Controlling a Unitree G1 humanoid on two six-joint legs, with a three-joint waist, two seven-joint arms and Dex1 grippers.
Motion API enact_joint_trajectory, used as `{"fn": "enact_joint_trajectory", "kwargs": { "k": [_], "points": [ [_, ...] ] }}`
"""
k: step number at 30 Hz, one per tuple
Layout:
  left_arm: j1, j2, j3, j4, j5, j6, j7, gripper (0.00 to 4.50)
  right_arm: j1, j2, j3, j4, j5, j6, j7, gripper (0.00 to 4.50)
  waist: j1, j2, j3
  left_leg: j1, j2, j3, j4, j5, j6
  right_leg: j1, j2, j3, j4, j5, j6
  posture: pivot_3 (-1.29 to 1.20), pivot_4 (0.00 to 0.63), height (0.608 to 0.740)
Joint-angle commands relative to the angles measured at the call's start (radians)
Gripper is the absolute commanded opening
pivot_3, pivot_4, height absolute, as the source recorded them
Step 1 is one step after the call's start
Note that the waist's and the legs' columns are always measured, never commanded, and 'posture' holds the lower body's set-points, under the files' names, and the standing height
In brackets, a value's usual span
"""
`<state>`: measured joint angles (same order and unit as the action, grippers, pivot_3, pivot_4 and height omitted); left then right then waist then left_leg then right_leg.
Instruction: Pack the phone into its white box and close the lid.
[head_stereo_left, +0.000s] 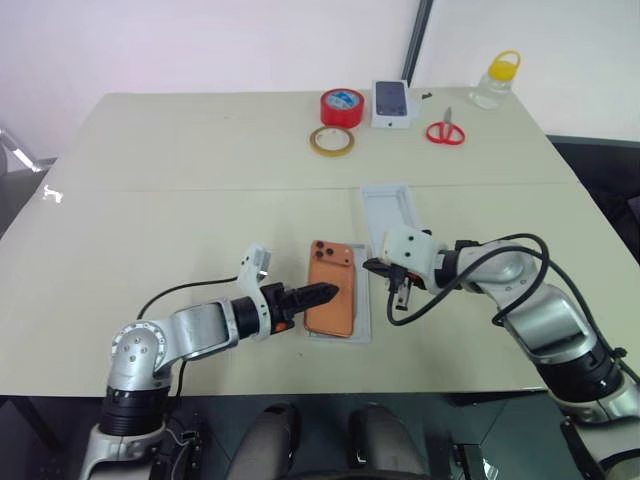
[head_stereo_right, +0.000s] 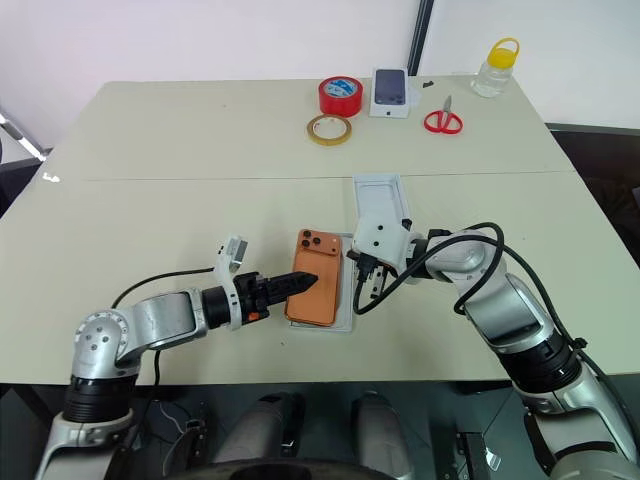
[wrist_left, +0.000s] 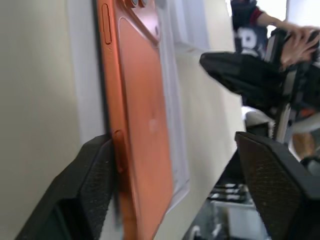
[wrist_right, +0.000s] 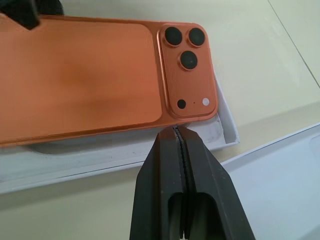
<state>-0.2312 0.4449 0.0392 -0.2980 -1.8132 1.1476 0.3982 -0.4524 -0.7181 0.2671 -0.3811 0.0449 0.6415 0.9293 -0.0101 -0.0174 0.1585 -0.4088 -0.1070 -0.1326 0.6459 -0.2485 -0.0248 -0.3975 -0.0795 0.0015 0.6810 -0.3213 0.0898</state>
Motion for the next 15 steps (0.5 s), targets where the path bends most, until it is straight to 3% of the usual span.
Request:
{"fn": "enact_joint_trajectory", "kwargs": {
  "k": [1, 6, 15],
  "points": [
    [-0.047, 0.066, -0.026, -0.056, 0.061, 0.012, -0.09, 3.84, -0.023, 0.001, -0.005, -0.008, 0.006, -0.021, 0.0, 0.0, 0.001, 0.0, 0.0, 0.0, 0.0, 0.0, 0.0, 0.0, 0.0, 0.0, 0.0, 0.0, 0.0, 0.0, 0.0, 0.0, 0.15, 0.74],
    [-0.133, 0.129, -0.098, -0.07, 0.202, 0.033, -0.205, 3.84, -0.027, 0.008, 0.003, 0.003, 0.004, -0.027, -0.002, 0.0, 0.001, 0.0, 0.0, 0.0, 0.0, 0.0, 0.0, 0.0, 0.0, 0.0, 0.0, 0.0, -0.001, 0.0, 0.0, 0.0, 0.15, 0.74],
    [-0.17, 0.138, -0.118, -0.071, 0.288, 0.029, -0.311, 3.84, -0.018, 0.008, -0.001, 0.002, -0.001, -0.023, -0.019, 0.0, -0.002, 0.0, 0.0, 0.0, 0.0, 0.0, -0.001, 0.0, 0.0, 0.0, 0.0, 0.0, -0.001, 0.0, 0.0, 0.0, 0.15, 0.74]
  ]
}}
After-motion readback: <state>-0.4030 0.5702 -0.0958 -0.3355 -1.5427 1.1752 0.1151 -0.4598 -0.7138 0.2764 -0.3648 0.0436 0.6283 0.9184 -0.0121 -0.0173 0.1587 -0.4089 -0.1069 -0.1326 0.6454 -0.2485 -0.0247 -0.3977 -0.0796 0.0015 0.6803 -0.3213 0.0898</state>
